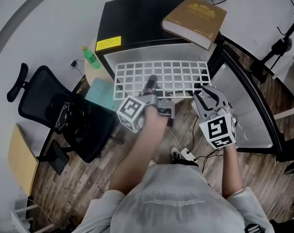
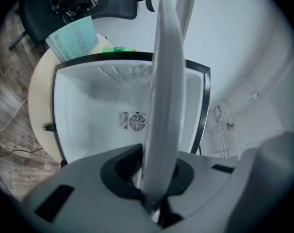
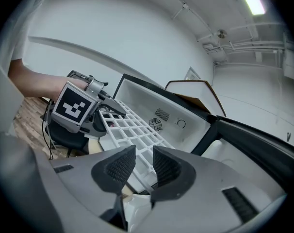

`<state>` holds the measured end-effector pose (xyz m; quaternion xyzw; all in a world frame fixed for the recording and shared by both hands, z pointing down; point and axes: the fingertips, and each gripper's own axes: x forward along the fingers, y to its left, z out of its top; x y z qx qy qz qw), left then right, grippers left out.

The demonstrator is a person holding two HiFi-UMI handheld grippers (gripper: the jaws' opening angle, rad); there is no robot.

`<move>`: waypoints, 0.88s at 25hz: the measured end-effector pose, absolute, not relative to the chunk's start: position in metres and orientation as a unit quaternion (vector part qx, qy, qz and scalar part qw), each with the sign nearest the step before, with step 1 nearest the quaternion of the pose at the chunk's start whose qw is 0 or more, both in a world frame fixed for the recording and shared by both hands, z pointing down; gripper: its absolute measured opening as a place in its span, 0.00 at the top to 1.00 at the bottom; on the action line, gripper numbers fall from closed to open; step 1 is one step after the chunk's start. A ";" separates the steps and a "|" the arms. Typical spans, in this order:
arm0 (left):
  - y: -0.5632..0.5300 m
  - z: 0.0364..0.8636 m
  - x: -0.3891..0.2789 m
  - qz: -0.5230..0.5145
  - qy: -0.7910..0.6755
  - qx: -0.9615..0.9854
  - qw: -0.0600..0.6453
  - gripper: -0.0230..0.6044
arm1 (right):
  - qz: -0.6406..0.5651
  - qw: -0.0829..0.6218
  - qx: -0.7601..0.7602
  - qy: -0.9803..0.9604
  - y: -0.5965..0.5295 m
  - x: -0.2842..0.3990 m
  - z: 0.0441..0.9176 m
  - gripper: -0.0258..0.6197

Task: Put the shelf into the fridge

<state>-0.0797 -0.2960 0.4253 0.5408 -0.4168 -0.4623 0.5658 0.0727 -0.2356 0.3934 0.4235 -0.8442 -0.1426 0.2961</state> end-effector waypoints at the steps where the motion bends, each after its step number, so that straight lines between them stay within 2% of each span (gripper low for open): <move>1: -0.297 0.426 -0.080 -0.464 -0.418 0.539 0.566 0.91 | -0.142 0.296 0.425 -0.844 -0.238 0.073 0.394 0.77; 13: -0.300 0.429 -0.080 -0.476 -0.411 0.521 0.577 0.91 | -0.177 0.320 0.431 -0.825 -0.255 0.070 0.398 0.79; 22: -0.299 0.424 -0.082 -0.481 -0.418 0.518 0.571 0.91 | -0.190 0.299 0.417 -0.837 -0.244 0.066 0.386 0.79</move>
